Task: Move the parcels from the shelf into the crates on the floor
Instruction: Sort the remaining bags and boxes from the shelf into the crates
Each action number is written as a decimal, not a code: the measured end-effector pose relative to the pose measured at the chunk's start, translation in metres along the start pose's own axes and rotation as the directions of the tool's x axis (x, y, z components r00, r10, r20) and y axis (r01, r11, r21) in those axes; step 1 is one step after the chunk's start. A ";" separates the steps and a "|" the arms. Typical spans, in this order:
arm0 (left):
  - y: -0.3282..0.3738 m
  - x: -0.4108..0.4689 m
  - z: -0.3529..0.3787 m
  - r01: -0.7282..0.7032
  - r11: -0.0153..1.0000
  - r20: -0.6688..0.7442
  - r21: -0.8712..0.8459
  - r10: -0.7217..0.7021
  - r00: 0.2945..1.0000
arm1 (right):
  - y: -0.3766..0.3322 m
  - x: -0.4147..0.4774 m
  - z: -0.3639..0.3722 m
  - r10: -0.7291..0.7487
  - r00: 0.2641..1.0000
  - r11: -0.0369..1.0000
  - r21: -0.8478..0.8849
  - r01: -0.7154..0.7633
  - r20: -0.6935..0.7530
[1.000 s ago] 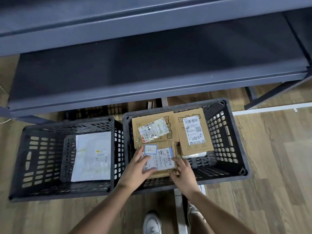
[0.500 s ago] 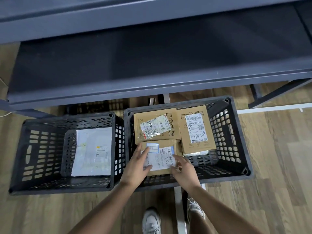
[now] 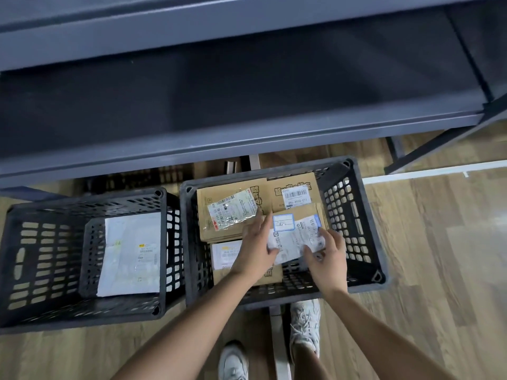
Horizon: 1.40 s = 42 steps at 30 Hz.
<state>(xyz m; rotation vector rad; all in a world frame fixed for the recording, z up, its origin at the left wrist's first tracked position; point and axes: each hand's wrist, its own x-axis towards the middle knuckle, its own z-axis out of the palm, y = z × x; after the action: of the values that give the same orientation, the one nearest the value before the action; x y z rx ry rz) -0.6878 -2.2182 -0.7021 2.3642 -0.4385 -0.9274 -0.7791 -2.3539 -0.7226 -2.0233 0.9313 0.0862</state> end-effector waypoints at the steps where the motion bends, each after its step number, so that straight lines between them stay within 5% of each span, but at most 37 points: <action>1: 0.001 0.004 0.004 0.021 1.000 0.033 -0.021 -0.020 0.999 | 0.002 0.006 -0.003 0.020 0.999 1.000 0.004 -0.020 0.033; 4: 0.002 0.011 0.014 0.070 0.995 0.082 -0.076 -0.064 0.995 | 0.003 0.023 -0.009 0.106 0.970 0.993 0.018 -0.113 0.218; 9: 0.009 0.017 0.021 0.040 0.998 0.055 -0.044 -0.037 0.998 | 0.004 0.026 -0.005 0.269 0.918 0.950 0.075 -0.302 0.291; 17: 0.017 0.031 0.020 0.088 0.990 -0.002 -0.110 -0.088 0.996 | -0.008 0.056 -0.005 0.013 0.954 1.000 -0.007 -0.011 0.301; 23: 0.016 0.041 0.015 0.088 0.979 0.072 -0.183 -0.076 0.995 | -0.010 0.088 -0.016 -0.051 0.906 0.994 -0.071 0.089 0.421; 28: 0.012 0.050 0.020 0.082 0.996 0.010 -0.046 -0.082 0.997 | -0.013 0.091 -0.018 -0.054 0.836 0.967 -0.179 0.179 0.546; 31: 0.015 0.056 0.013 0.036 0.984 -0.012 0.177 -0.035 0.999 | -0.016 0.086 -0.016 -0.054 0.838 0.861 -0.399 0.315 0.543; 34: 0.018 0.068 0.007 -0.036 0.879 -0.038 0.475 0.062 0.997 | -0.021 0.094 -0.019 -0.146 0.821 0.632 -0.586 0.507 0.552; 37: 0.017 0.083 0.008 -0.168 0.748 0.122 0.642 0.117 0.986 | -0.027 0.100 -0.016 -0.185 0.731 0.457 -0.601 0.655 0.656; 42: 0.021 0.100 0.011 -0.160 0.737 0.230 0.657 0.007 0.973 | -0.030 0.108 -0.008 -0.109 0.720 0.433 -0.620 0.655 0.685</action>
<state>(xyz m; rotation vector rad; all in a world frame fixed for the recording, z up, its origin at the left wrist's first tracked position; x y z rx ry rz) -0.6267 -2.2866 -0.7480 2.8505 -1.1284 -1.1196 -0.6843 -2.4122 -0.7387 -2.8075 -0.1185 0.9991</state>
